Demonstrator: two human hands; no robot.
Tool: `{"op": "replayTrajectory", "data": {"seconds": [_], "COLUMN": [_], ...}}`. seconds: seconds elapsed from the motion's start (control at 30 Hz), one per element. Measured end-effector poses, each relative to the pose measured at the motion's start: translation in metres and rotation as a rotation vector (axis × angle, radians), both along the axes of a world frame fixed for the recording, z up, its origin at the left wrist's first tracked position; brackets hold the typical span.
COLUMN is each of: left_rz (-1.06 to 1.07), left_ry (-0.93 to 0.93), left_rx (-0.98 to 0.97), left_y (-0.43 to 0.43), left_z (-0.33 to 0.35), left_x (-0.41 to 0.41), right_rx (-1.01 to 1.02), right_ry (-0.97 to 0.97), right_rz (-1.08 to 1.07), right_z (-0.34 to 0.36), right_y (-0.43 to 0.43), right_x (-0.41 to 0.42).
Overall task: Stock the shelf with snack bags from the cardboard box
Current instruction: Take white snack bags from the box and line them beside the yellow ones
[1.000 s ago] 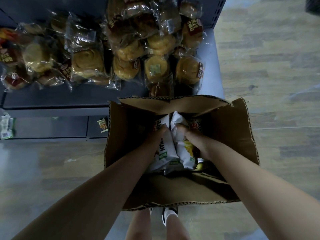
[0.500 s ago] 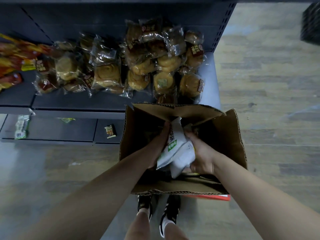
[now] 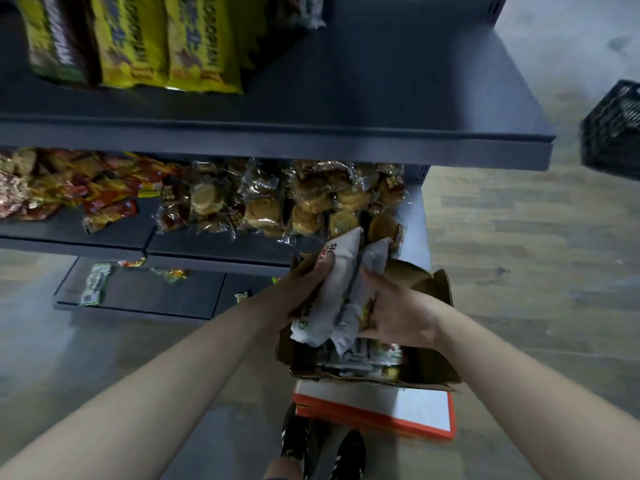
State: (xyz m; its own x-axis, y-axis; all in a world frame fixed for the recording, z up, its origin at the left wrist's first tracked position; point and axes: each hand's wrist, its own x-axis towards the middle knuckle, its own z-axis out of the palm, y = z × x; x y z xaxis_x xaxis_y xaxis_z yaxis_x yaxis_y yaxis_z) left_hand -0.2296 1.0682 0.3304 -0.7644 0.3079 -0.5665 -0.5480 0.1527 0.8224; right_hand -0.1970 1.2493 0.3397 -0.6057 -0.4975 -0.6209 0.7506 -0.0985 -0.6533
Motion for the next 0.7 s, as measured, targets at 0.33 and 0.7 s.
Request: {"op": "replayTrajectory", "data": {"seconds": [0.33, 0.7], "left_rz": [0.310, 0.082], "left_ry": [0.301, 0.666], "left_rx": [0.028, 0.252], "left_y": [-0.004, 0.002], "left_z": [0.107, 0.207], "left_x": [0.000, -0.024], "right_rx": [0.229, -0.008], "right_ry": [0.542, 0.596], "right_rz": [-0.082, -0.505], "right_z": [0.105, 0.197], "right_y": [-0.053, -0.035], "right_x": [-0.014, -0.067]}}
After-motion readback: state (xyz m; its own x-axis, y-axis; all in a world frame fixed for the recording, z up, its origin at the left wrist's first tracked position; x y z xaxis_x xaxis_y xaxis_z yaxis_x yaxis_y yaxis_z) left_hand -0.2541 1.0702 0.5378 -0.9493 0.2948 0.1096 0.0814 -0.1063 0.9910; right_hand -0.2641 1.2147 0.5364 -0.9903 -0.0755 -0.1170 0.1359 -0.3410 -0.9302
